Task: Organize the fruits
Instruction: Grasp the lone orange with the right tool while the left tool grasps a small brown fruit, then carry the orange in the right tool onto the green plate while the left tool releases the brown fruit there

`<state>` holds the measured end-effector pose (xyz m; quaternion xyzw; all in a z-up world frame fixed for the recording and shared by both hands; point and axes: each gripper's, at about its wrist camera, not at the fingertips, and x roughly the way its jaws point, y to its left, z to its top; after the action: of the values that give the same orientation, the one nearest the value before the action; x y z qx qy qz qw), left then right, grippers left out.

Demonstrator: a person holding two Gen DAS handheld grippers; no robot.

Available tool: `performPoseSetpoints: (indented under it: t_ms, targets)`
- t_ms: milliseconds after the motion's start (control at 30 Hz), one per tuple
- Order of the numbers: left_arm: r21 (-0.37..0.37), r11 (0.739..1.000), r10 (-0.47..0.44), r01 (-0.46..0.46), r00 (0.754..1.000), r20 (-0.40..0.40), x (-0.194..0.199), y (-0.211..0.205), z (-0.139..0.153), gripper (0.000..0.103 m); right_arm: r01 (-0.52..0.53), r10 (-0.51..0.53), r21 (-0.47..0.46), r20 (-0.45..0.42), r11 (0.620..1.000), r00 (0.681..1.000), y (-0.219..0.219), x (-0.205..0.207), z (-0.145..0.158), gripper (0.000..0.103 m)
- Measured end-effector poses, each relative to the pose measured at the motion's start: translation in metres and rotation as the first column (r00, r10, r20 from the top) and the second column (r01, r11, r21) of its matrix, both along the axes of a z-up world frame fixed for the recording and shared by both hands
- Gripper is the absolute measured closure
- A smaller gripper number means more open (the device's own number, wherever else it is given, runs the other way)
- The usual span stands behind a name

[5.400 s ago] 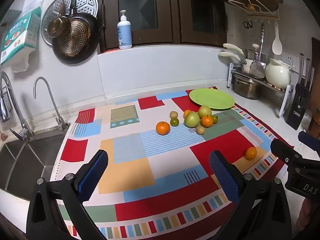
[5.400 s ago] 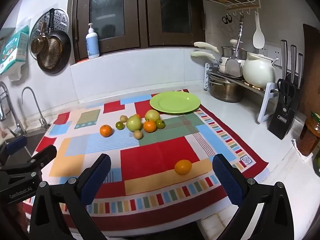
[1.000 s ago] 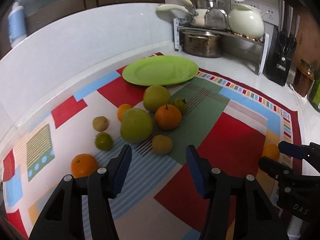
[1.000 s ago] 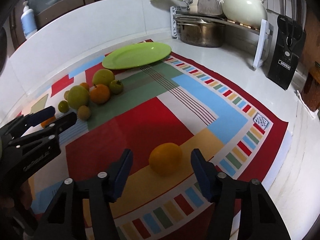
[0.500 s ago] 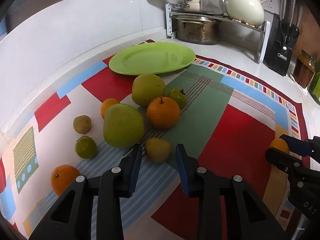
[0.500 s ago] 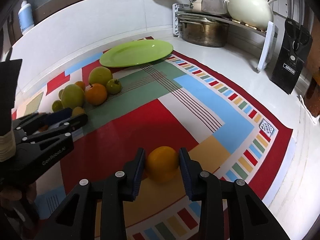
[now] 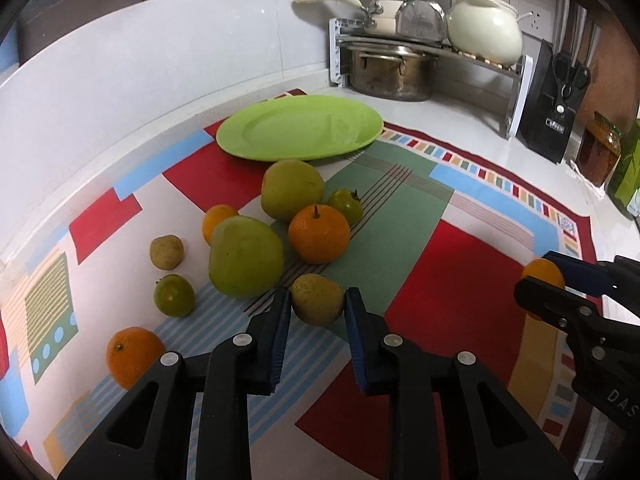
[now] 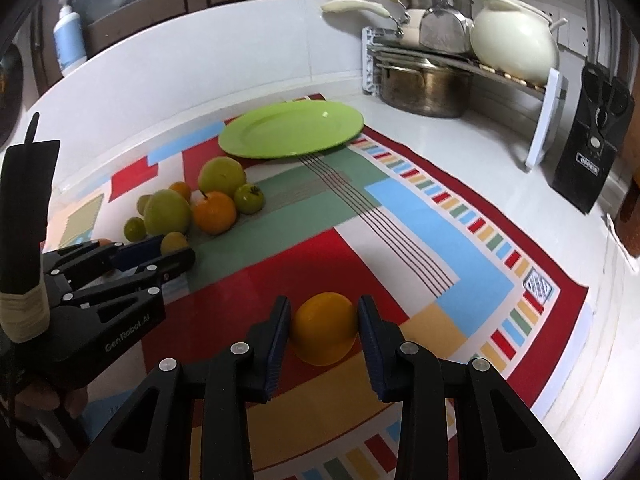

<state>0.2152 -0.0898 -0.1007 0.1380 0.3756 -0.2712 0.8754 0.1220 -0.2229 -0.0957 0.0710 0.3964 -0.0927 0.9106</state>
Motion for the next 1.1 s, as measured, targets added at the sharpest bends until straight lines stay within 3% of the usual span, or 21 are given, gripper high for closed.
performPoseSetpoints:
  t_ms: [300,600,833,1100]
  targets:
    - [-0.051,0.997,0.052,-0.051,0.998,0.017,-0.001,-0.001,0.028,0.075,-0.099,0.098,0.013,0.058,0.995,0.993,-0.007,0.013,0.021,0.067]
    - [-0.084,0.991,0.107,-0.101,0.992,0.063,0.023,-0.016,0.057,0.075,-0.184,0.180,0.014,0.132,0.983,0.975,-0.029,0.054,0.051,0.067]
    - [-0.095,0.987,0.138,-0.131,0.988,0.073,0.060,-0.036,0.072,0.075,-0.236,0.232,-0.004,0.197,0.972,0.953,-0.042,0.098,0.070,0.068]
    - [-0.090,0.987,0.137,-0.133,0.990,0.042,0.106,-0.058,0.069,0.075,-0.278,0.272,0.004,0.188,0.961,0.944,-0.055,0.154,0.064,0.067]
